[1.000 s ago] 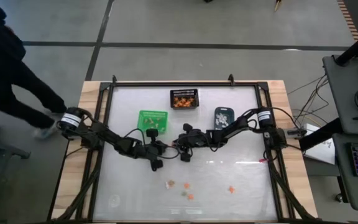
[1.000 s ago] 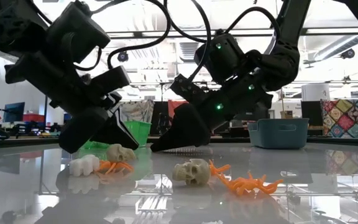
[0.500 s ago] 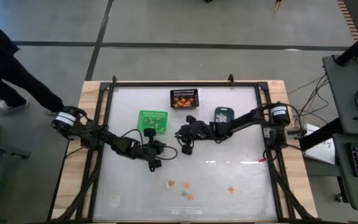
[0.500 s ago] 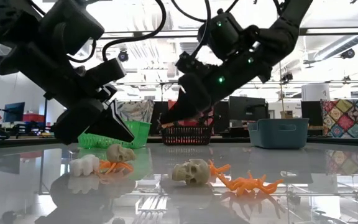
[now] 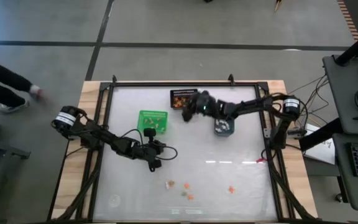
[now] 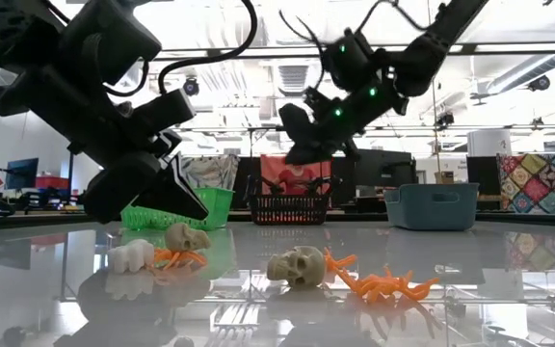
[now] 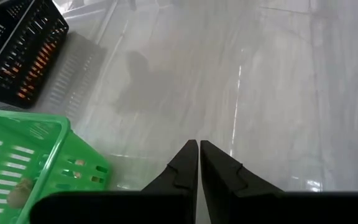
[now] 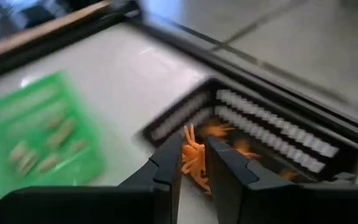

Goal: Sort Halloween decoration
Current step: Put the orange spider toy into the black bin

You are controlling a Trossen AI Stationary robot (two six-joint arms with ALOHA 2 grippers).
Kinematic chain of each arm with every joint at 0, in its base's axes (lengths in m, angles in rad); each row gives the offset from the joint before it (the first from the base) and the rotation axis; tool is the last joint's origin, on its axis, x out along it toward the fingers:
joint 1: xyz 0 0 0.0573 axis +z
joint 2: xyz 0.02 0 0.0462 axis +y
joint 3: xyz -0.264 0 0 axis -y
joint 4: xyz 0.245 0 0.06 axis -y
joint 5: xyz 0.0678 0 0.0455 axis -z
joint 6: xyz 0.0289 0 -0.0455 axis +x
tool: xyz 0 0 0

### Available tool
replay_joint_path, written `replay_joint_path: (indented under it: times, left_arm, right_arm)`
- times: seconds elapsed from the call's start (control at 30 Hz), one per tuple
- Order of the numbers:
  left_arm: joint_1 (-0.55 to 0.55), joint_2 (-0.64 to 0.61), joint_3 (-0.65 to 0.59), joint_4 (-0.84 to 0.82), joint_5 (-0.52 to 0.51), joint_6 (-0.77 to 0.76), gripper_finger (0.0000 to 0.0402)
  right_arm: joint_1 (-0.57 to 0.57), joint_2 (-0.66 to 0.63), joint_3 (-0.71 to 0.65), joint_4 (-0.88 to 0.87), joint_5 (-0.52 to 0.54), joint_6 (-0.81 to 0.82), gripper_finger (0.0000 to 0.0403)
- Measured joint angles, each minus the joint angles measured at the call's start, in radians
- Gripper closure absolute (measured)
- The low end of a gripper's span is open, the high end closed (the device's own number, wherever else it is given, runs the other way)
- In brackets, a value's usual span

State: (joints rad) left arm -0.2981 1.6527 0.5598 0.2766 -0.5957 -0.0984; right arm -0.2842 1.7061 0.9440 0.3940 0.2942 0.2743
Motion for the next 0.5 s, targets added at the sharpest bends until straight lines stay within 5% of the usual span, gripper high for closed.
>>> replay_joint_path:
  times: [0.27,0.5]
  left_arm:
    - [0.0,0.0,0.0,-0.002,0.0,0.001,0.0402]
    - [0.0,0.0,0.0,-0.003,0.0,0.007,0.0402]
  right_arm:
    - [-0.132,0.008,0.0,-0.043,-0.096,0.184,0.0338]
    - [-0.135,0.008,0.0,-0.052,-0.111,0.188,0.0277]
